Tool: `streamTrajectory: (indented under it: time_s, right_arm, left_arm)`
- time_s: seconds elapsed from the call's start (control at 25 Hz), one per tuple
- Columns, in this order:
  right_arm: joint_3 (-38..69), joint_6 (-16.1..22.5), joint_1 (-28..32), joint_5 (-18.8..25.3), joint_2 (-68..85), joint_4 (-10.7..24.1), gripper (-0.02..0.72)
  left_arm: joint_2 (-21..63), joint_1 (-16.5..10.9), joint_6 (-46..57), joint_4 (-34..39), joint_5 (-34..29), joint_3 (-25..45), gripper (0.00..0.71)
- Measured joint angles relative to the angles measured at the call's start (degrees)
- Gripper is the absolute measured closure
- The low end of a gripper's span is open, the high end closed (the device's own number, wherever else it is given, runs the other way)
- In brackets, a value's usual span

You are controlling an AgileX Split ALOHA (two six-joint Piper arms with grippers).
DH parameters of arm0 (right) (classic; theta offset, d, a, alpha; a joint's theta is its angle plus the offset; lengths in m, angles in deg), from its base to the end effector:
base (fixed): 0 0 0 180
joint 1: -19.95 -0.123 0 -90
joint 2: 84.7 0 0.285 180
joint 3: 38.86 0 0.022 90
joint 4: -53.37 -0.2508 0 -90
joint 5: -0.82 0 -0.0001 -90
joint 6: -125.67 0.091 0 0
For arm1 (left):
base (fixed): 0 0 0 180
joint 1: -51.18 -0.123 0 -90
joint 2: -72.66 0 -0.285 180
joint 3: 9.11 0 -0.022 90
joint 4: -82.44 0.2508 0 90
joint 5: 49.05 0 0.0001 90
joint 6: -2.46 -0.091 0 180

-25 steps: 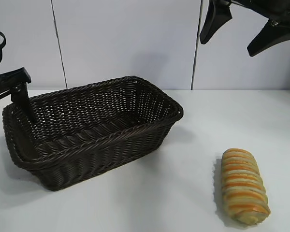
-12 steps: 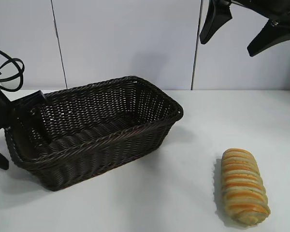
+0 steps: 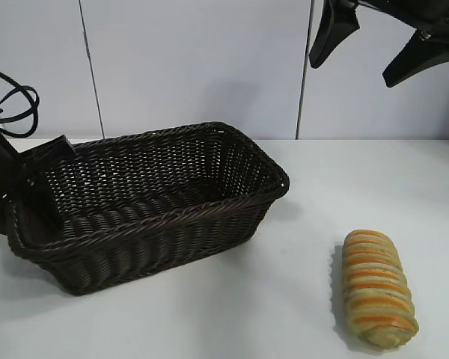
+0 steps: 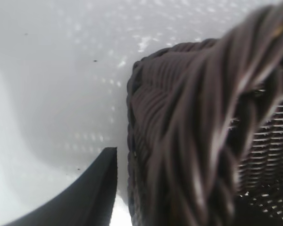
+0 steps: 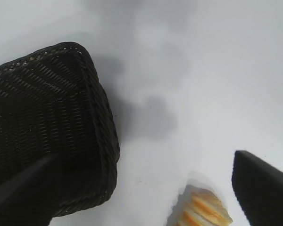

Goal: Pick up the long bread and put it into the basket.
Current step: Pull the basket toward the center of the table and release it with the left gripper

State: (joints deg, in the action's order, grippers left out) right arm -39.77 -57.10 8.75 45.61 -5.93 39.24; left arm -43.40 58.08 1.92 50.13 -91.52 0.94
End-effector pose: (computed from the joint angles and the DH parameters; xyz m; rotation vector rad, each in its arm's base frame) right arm 0.3486 0.0850 0.3065 -0.1555 2.5272 0.3481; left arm 0.3577 -0.0764 0.1675 -0.3674 2.8819 -0.6336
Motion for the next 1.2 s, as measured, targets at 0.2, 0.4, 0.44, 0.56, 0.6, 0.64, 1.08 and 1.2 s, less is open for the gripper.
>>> streamTrajectory:
  time_s: [0.2, 0.4, 0.44, 0.56, 0.6, 0.64, 1.08, 1.2]
  right_arm:
    - [0.00, 0.00, 0.00, 0.00, 0.00, 0.00, 0.008]
    - [0.00, 0.00, 0.00, -0.17, 0.00, 0.00, 0.008]
    - [0.00, 0.00, 0.00, -0.17, 0.00, 0.00, 0.008]
    - [0.00, 0.00, 0.00, -0.17, 0.00, 0.00, 0.008]
    - [0.00, 0.00, 0.00, -0.17, 0.00, 0.00, 0.008]
    - [0.00, 0.00, 0.00, -0.17, 0.00, 0.00, 0.008]
    - [0.00, 0.00, 0.00, -0.35, 0.00, 0.00, 0.008]
    - [0.00, 0.00, 0.00, -0.65, 0.00, 0.00, 0.008]
  left_arm:
    - [-0.62, 0.00, 0.00, 4.21, -5.92, -6.33, 0.455]
    - [-0.70, 0.00, -1.34, 4.66, -11.59, -11.85, 0.455]
    - [-0.70, 0.00, -1.81, 4.66, -12.65, -12.64, 0.455]
    - [-0.70, 0.00, -2.51, 4.66, -14.73, -14.73, 0.455]
    - [-0.70, 0.06, -2.57, 4.71, -14.93, -15.24, 0.455]
    - [-0.70, 0.19, -2.58, 4.71, -14.97, -15.56, 0.455]
    - [-6.16, 4.98, -5.89, 4.48, -12.62, -16.07, 0.455]
    - [-7.75, 4.98, -6.00, 4.40, -11.70, -16.11, 0.455]
